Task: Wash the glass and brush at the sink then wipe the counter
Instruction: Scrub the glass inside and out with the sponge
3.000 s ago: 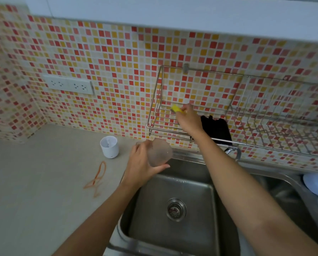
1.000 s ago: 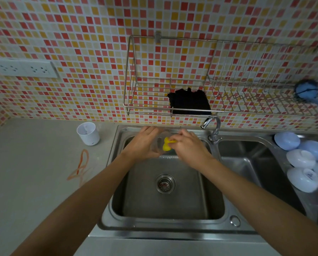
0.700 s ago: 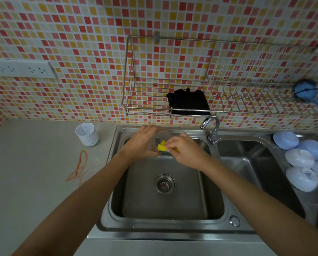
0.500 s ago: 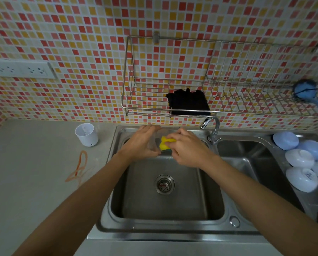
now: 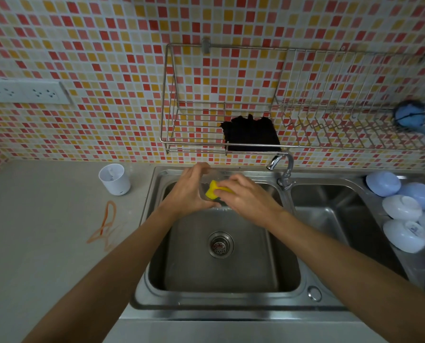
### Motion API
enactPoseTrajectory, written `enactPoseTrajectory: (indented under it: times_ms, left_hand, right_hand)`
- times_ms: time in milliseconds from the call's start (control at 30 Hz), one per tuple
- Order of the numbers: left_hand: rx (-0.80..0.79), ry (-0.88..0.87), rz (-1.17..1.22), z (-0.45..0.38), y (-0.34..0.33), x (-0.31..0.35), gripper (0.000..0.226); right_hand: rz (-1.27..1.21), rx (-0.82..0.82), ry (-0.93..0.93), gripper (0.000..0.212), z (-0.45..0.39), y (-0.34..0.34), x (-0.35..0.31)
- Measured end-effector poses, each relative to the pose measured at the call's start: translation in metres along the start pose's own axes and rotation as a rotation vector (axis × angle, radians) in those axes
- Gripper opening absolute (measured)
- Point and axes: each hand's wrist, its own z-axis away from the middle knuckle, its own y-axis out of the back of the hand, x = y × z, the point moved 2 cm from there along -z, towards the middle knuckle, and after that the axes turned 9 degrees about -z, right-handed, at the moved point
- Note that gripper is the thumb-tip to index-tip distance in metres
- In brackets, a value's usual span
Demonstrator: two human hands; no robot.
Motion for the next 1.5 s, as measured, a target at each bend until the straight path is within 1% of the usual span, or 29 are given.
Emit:
enactPoseTrajectory:
  times_ms: [67, 167, 333, 467, 533, 567, 600, 667, 700, 767, 833, 900, 1000, 1033, 1067, 1100, 1133, 1200, 1267, 1300, 1367, 1433, 1500]
  left_hand:
    - [0.004, 0.027, 0.017, -0.001, -0.002, 0.001, 0.088]
    - [-0.004, 0.043, 0.051, -0.005, -0.002, -0.001, 0.087]
    - [-0.007, -0.035, -0.042, -0.010, 0.002, 0.003, 0.087]
    - [0.030, -0.068, -0.101, -0.014, 0.005, 0.005, 0.081]
    - [0.032, -0.094, -0.157, -0.015, 0.007, 0.004, 0.081]
    - [0.022, -0.118, -0.163, -0.015, 0.008, 0.004, 0.081]
    - [0.011, -0.148, -0.158, -0.014, 0.009, 0.005, 0.080]
    - [-0.011, -0.190, -0.146, -0.013, 0.011, 0.008, 0.079]
    - [-0.009, -0.200, -0.136, -0.013, 0.012, 0.010, 0.078]
    - [0.006, -0.219, -0.107, -0.017, 0.014, 0.012, 0.075]
    - [-0.007, -0.236, -0.104, -0.022, 0.013, 0.013, 0.073]
    - [-0.026, -0.248, -0.129, -0.024, 0.011, 0.012, 0.074]
    - [-0.037, -0.250, -0.153, -0.019, 0.008, 0.008, 0.077]
    - [-0.032, -0.252, -0.156, -0.017, 0.008, 0.008, 0.077]
    - [-0.025, -0.255, -0.157, -0.015, 0.008, 0.007, 0.077]
    - [-0.022, -0.258, -0.151, -0.014, 0.007, 0.007, 0.077]
    - [-0.026, -0.259, -0.136, -0.013, 0.006, 0.008, 0.077]
    - [-0.035, -0.238, -0.107, -0.015, 0.003, 0.009, 0.078]
    - [-0.043, -0.208, -0.099, -0.019, 0.001, 0.008, 0.079]
    - [-0.052, -0.211, -0.102, -0.020, 0.000, 0.007, 0.078]
    - [-0.076, -0.228, -0.120, -0.022, 0.000, 0.006, 0.078]
    - [-0.086, -0.235, -0.147, -0.022, -0.001, 0.006, 0.077]
    - [-0.084, -0.228, -0.161, -0.021, -0.002, 0.007, 0.077]
  right_hand:
    - [-0.021, 0.015, -0.015, 0.031, 0.002, -0.001, -0.003]
    - [-0.098, 0.044, -0.095, 0.030, 0.002, 0.003, -0.001]
    - [-0.462, -0.030, -0.319, 0.028, -0.003, 0.008, 0.010]
    - [-0.587, 0.034, -0.406, 0.027, -0.007, 0.011, 0.008]
    - [-0.559, 0.020, -0.389, 0.026, -0.007, 0.011, 0.006]
    - [-0.504, -0.003, -0.343, 0.025, -0.006, 0.011, 0.005]
    - [-0.404, -0.033, -0.278, 0.024, -0.006, 0.012, 0.005]
    - [-0.116, -0.082, -0.148, 0.027, -0.007, 0.012, 0.007]
    - [-0.018, -0.089, -0.132, 0.029, -0.007, 0.012, 0.008]
    - [0.077, -0.058, -0.157, 0.027, -0.008, 0.014, 0.006]
    - [0.100, -0.037, -0.226, 0.024, -0.010, 0.013, -0.002]
    - [0.033, -0.057, -0.298, 0.021, -0.012, 0.008, -0.015]
    - [-0.285, -0.093, -0.437, 0.027, -0.012, 0.004, -0.021]
    - [-0.343, -0.091, -0.444, 0.028, -0.010, 0.004, -0.017]
    - [-0.336, -0.104, -0.419, 0.027, -0.008, 0.006, -0.012]
    - [-0.264, -0.129, -0.372, 0.025, -0.007, 0.009, -0.008]
    - [-0.129, -0.151, -0.305, 0.021, -0.006, 0.012, -0.005]
    - [0.096, -0.121, -0.241, 0.018, -0.007, 0.016, -0.003]
    - [0.153, -0.071, -0.236, 0.023, -0.008, 0.015, -0.005]
    - [0.125, -0.060, -0.245, 0.021, -0.007, 0.013, -0.005]
    - [-0.015, -0.053, -0.308, 0.015, -0.006, 0.007, -0.008]
    - [-0.214, -0.094, -0.446, 0.019, -0.006, 0.006, -0.014]
    - [-0.442, -0.094, -0.590, 0.022, -0.008, 0.008, -0.014]
